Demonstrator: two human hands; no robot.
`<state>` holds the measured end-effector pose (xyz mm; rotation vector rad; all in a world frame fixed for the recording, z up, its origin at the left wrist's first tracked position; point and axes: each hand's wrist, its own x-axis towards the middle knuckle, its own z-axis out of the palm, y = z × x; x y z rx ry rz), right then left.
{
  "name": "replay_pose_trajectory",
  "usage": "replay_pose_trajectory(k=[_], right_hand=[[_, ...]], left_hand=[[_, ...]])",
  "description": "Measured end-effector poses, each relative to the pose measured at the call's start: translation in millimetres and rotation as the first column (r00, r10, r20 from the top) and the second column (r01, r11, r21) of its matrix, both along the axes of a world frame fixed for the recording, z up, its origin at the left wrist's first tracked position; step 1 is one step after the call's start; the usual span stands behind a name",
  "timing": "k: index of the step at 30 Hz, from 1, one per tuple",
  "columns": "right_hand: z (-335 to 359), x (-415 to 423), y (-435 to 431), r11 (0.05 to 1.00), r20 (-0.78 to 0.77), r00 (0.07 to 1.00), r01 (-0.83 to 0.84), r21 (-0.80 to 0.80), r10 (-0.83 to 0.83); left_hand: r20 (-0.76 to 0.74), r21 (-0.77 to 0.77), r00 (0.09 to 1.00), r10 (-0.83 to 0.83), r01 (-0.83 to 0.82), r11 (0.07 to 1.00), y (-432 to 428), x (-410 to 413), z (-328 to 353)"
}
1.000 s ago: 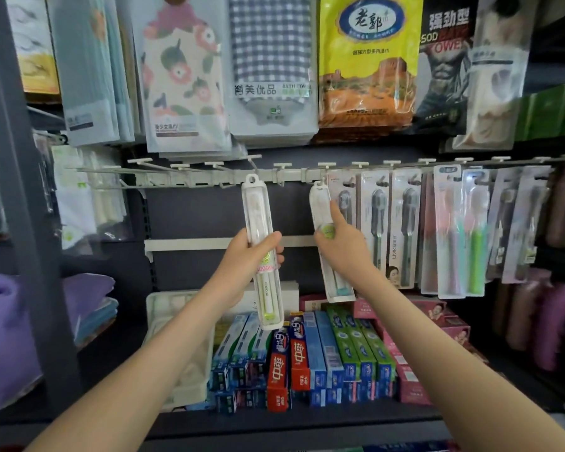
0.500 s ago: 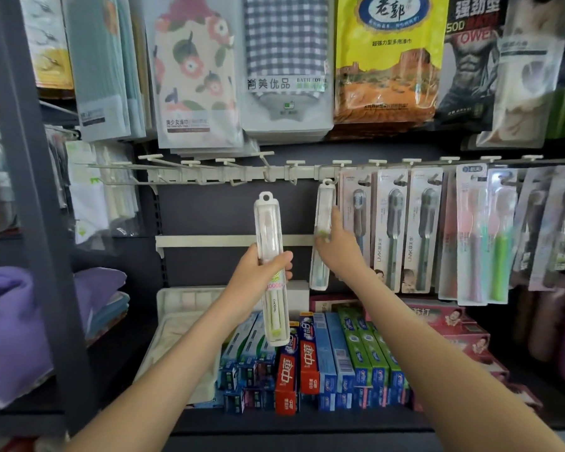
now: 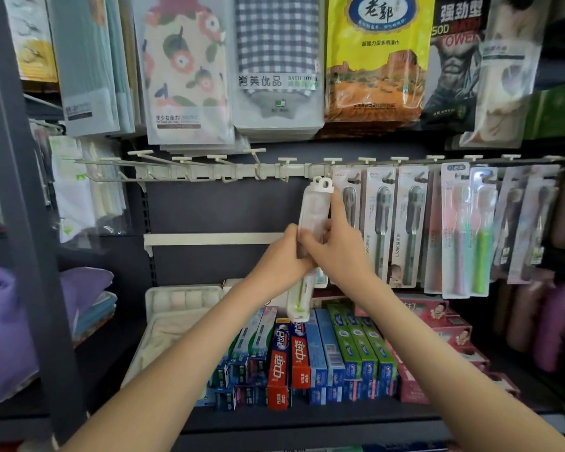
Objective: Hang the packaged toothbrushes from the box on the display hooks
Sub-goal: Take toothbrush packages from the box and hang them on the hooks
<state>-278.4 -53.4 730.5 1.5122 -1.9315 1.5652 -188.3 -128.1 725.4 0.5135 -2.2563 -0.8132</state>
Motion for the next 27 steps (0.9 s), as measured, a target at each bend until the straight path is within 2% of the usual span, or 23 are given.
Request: replay_pose_trajectory(k=[2, 5, 9, 11, 14, 23, 27], right_hand=[[4, -9, 3, 0.999, 0.007, 0.999, 0.040, 0.007, -0.040], [12, -22, 5, 0.991, 0.008, 0.994, 0.105, 0.081, -0.106], [23, -29, 2, 0.970, -0.054, 0.980, 0.198, 0.140, -0.192], [26, -30, -1, 0.968, -0.057, 0.978, 0.205, 0.143, -0.198], [29, -31, -7, 0.957, -0.053, 0.974, 0.225, 0.185, -0.219], [26, -45, -43, 0.932, 0.000, 0.970, 0.233, 0.278, -0.242], [16, -51, -58, 0.942, 0.042, 0.968, 0.228, 0.247, -0.246]], left_hand=[[0.036, -0.190, 0.996, 0.077, -0.069, 0.979, 1, -1, 6], [0.010, -0.473, 0.964, 0.265, -0.229, 0.851, -6, 0, 17], [0.039, -0.646, 0.889, 0.457, -0.326, 0.690, -20, 0, 35], [0.011, -0.688, 0.862, 0.507, -0.361, 0.629, -26, 1, 43], [-0.007, -0.714, 0.856, 0.516, -0.366, 0.597, -31, 1, 49], [0.043, -0.688, 0.881, 0.472, -0.316, 0.653, -40, -2, 38], [0.041, -0.705, 0.871, 0.490, -0.322, 0.632, -41, 1, 18]])
